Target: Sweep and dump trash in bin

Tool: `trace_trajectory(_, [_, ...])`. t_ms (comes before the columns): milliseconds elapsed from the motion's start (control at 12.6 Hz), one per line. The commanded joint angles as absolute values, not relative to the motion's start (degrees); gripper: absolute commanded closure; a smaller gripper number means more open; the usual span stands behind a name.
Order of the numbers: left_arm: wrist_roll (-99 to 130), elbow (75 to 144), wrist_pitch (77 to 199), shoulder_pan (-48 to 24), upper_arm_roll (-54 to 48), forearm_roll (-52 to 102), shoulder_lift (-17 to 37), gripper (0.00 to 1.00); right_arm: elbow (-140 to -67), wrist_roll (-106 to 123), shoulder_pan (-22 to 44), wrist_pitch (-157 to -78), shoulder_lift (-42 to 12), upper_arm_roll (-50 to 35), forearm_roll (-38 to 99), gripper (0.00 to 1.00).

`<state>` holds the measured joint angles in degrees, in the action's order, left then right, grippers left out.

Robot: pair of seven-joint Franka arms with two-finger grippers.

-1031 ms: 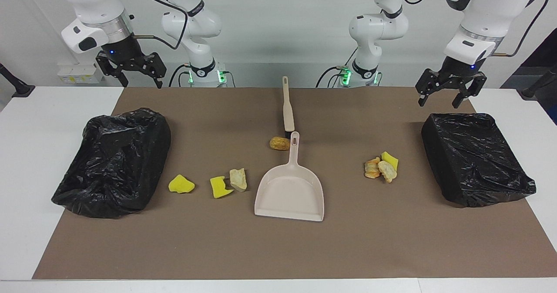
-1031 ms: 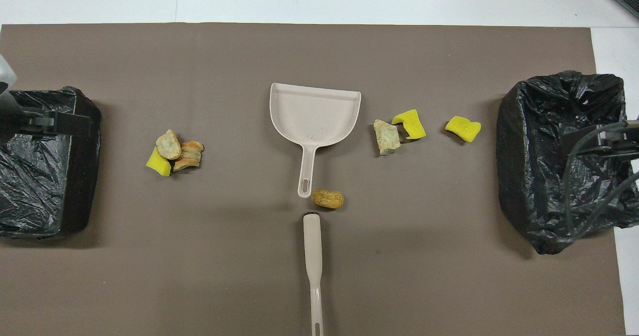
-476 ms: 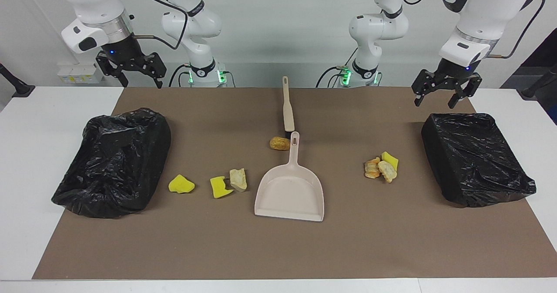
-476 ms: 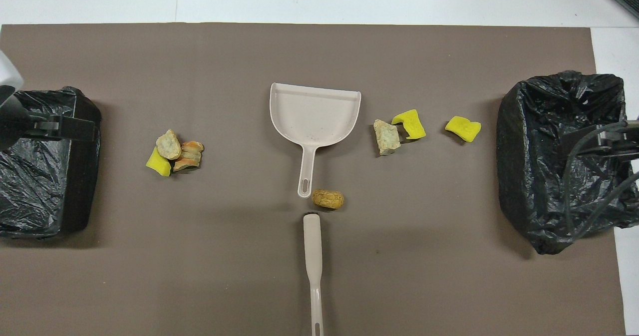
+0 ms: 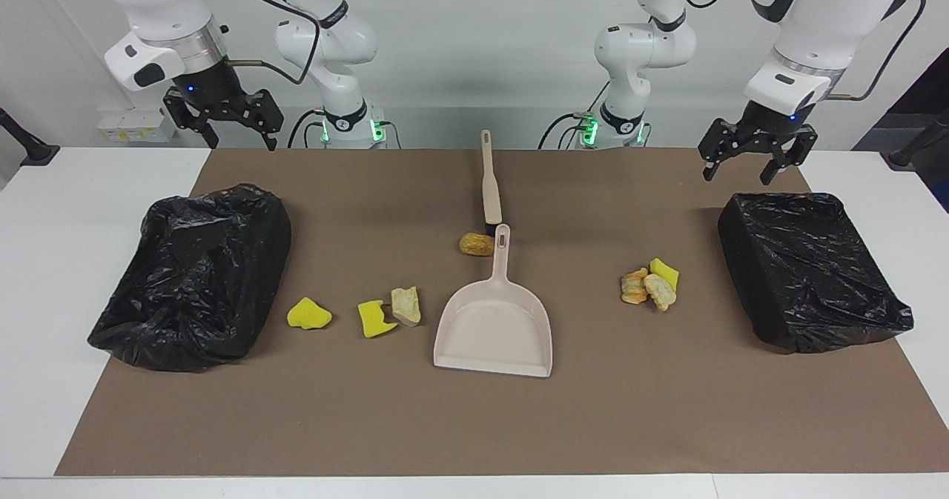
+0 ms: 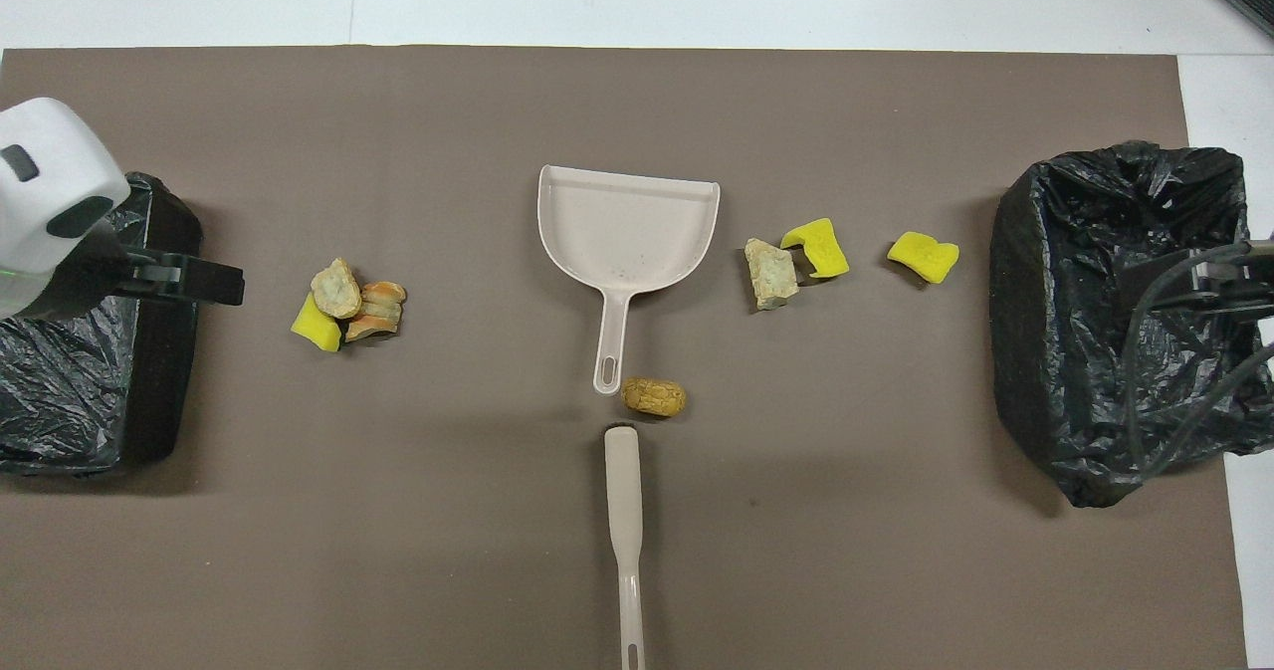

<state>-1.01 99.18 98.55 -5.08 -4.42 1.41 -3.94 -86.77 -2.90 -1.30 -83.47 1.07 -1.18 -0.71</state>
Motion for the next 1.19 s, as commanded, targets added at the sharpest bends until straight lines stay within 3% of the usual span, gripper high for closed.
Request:
trace_trajectory(0, [0.3, 103.9, 98.6, -8.3, -3.8, 1.3, -6.5, 0.0, -87.6, -2.0, -2.2, -83.3, 2.1, -1.5, 0.4, 0.0])
trace_trajectory(714, [12.6, 120.5, 100.0, -24.6, -3.8, 2.3, -17.3, 0.0, -87.6, -2.0, -2.2, -83.3, 2.1, -1.5, 0.4, 0.0])
trace_trajectory(1111, [27.2, 127.8, 107.8, -37.2, -3.8, 2.6, -16.8, 0.0, -87.7, -2.0, -2.2, -83.2, 2.1, -1.5, 0.4, 0.0])
